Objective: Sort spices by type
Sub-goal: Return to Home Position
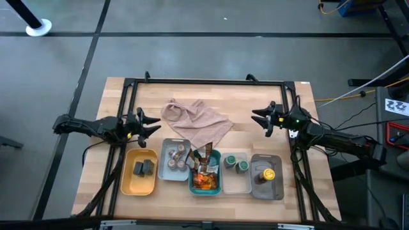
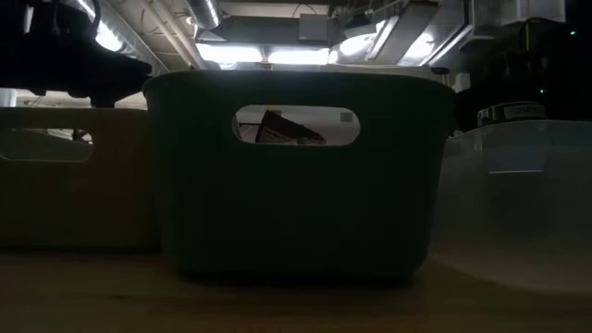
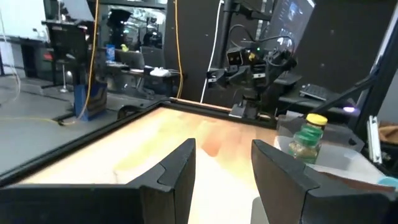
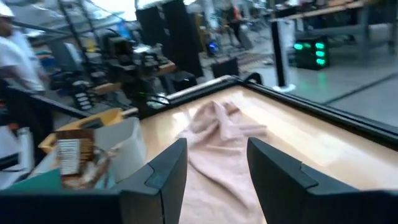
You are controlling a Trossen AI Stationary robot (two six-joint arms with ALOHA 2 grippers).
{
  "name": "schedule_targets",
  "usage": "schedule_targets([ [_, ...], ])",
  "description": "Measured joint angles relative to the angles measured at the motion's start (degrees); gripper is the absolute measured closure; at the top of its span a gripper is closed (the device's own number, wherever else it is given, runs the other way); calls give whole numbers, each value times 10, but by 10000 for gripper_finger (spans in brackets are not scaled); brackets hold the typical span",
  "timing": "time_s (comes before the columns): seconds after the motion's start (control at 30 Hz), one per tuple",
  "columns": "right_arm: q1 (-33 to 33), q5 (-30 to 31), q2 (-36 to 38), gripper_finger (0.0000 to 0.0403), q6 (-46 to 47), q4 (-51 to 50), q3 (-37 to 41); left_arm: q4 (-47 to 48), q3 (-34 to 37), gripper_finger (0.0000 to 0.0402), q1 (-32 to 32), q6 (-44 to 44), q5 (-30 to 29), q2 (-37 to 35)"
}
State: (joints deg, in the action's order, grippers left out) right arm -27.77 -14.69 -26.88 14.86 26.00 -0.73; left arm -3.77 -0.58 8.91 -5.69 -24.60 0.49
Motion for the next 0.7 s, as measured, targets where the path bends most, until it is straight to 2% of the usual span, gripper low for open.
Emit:
schedule_targets([
  [0.17, 0, -34, 32, 235, -2, 9, 0, 0, 0, 261, 0, 21, 0, 0],
  [0.43, 0, 13, 106, 235, -49, -30, 1, 0, 0, 261, 0, -2, 0, 0],
  [0.7, 0, 19, 198, 235, -81, -39, 1, 1, 0, 261, 0, -3, 0, 0],
])
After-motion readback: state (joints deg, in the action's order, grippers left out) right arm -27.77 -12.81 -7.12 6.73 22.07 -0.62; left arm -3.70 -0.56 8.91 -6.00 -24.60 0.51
